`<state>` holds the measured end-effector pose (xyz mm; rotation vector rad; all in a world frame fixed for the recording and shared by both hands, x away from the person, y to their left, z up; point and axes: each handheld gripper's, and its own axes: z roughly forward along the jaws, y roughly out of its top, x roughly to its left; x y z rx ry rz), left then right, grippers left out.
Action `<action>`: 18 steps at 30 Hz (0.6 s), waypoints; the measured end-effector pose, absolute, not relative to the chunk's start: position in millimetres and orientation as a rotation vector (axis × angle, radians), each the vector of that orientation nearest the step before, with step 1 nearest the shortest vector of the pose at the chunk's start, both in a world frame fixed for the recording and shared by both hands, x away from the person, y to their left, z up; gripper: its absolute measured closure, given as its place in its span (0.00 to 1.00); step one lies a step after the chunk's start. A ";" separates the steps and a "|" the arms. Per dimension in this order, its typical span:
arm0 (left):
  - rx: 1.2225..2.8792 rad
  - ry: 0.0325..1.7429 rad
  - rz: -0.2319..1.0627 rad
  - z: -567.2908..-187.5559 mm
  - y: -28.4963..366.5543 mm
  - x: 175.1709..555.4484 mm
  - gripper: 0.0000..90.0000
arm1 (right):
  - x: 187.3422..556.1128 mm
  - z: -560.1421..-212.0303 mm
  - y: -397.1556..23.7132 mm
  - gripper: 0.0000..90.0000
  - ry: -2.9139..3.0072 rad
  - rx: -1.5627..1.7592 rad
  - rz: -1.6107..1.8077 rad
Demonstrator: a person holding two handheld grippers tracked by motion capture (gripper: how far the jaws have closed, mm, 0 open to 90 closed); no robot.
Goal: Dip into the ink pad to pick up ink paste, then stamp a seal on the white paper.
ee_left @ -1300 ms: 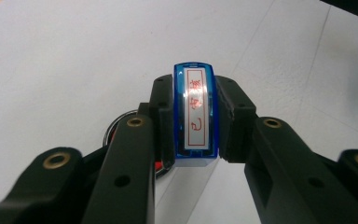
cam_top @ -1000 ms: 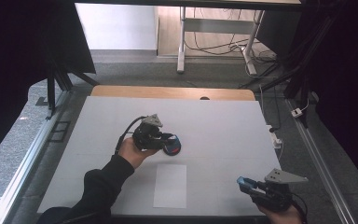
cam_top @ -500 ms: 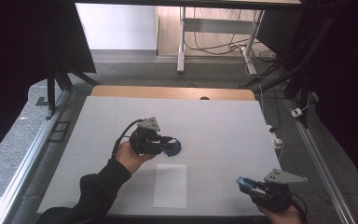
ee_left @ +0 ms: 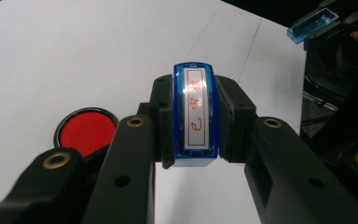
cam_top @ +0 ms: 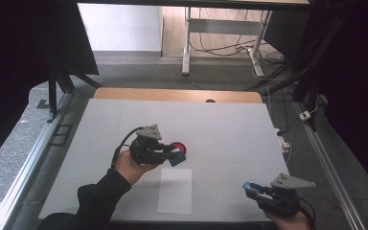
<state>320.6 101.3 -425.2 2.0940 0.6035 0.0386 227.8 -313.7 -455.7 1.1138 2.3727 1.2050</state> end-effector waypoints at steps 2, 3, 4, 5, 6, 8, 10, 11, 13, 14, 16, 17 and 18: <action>2.092 0.602 0.034 -424.4 102.0 319.3 0.78 | 227.8 -455.7 -313.8 0.75 2.371 1.116 1.208; 2.091 0.601 0.035 -423.9 102.5 318.3 0.78 | 227.8 -455.6 -313.9 0.75 2.371 1.116 1.208; 2.089 0.600 0.034 -423.6 102.8 317.7 0.78 | 227.9 -455.7 -313.8 0.75 2.372 1.115 1.207; 2.085 0.601 0.028 -423.5 103.2 316.8 0.78 | 227.9 -455.7 -313.7 0.75 2.373 1.116 1.207; 2.085 0.602 0.026 -423.4 103.5 316.2 0.78 | 227.9 -455.7 -313.7 0.75 2.373 1.115 1.208; 2.087 0.600 0.026 -423.4 104.6 314.6 0.78 | 227.9 -455.8 -313.6 0.75 2.374 1.114 1.210; 2.084 0.604 0.023 -423.9 105.7 312.6 0.78 | 227.8 -456.0 -313.4 0.75 2.377 1.111 1.210; 2.086 0.603 0.024 -424.1 106.2 312.2 0.78 | 227.7 -456.0 -313.3 0.75 2.377 1.110 1.209; 2.081 0.606 0.018 -424.7 107.3 310.5 0.78 | 227.5 -455.9 -313.5 0.75 2.380 1.109 1.208; 2.082 0.606 0.017 -424.8 107.9 309.7 0.78 | 227.4 -455.8 -313.6 0.75 2.380 1.108 1.210; 2.082 0.608 0.016 -425.1 108.8 308.4 0.78 | 227.3 -455.7 -313.5 0.75 2.380 1.107 1.206; 2.087 0.604 0.014 -425.1 109.7 308.0 0.78 | 227.3 -455.6 -313.4 0.75 2.380 1.107 1.205; 2.086 0.607 0.011 -425.6 109.7 307.3 0.78 | 227.2 -455.6 -313.1 0.75 2.380 1.107 1.205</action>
